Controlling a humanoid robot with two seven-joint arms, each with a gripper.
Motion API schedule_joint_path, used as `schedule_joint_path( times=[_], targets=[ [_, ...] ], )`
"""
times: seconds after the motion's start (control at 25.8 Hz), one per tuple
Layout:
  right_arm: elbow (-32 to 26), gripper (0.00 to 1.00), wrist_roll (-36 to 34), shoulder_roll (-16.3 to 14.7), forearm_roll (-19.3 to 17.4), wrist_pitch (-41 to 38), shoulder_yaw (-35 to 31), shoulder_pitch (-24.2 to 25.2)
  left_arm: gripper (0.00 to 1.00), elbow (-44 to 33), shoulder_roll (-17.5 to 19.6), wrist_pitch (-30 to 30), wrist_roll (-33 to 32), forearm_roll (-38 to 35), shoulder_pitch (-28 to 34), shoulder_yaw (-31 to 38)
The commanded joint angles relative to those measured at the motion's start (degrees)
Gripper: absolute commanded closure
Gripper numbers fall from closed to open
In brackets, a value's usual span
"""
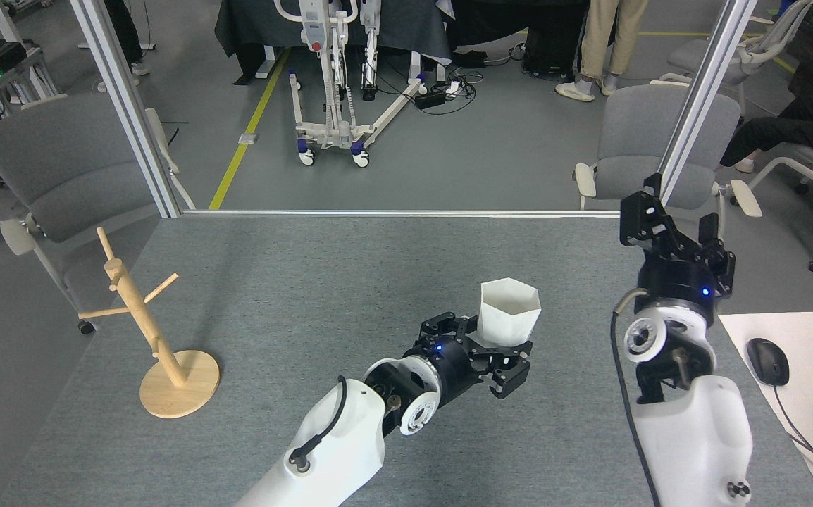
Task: Hang cup on storage rack
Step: 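Release the cup from the right gripper and withdraw it, then carry the cup with the left gripper beside the wooden stand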
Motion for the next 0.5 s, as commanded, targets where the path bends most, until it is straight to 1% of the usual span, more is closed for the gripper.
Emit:
schedule_joint_path(
  times=[0.0,0.08,0.15,0.19,0.23,0.31,0.39,0.43,0.46],
  targets=[
    [7.36,0.0,-0.43,-3.07,-2.08,-12.62,-9.72,3.66,1.0,-6.58,4.71,-0.03,0.06,-2.24,5.52,3.93],
    [9.91,0.0,-1.48,-4.12,-1.73,-17.72,-12.97,5.94,1.0,-10.8,7.7,-0.12,0.06,-3.21,8.34,6.83],
    [10.79,0.0,-3.94,-4.56,-1.29,-20.1,-14.29,8.32,1.0,-15.19,11.66,-0.2,0.06,-3.47,10.8,9.81],
    [10.88,0.0,-5.52,-4.56,0.02,-20.36,-14.29,9.19,1.0,-16.86,13.33,-0.21,0.06,-3.47,12.12,11.66],
    [10.88,0.0,-6.75,-4.3,2.14,-20.36,-14.38,10.07,1.0,-18.36,14.47,-0.38,0.06,-3.47,13.44,13.33],
    [11.06,0.0,-7.63,-3.51,8.73,-20.1,-14.47,11.66,1.0,-23.28,17.02,-1.52,0.06,-3.47,16.87,17.37],
    [11.06,0.0,-7.63,-1.31,15.58,-20.01,-14.56,12.8,1.0,-28.29,19.22,-3.11,-0.03,-3.47,21.43,20.27],
    [11.23,0.0,-7.46,-1.14,18.13,-20.01,-14.56,13.59,1.0,-30.57,19.92,-3.55,0.05,-3.56,23.63,21.33],
    [11.76,0.0,-7.46,-1.22,19.54,-20.36,-14.47,14.29,1.0,-31.72,20.53,-3.81,0.06,-3.56,25.65,22.56]
  ],
)
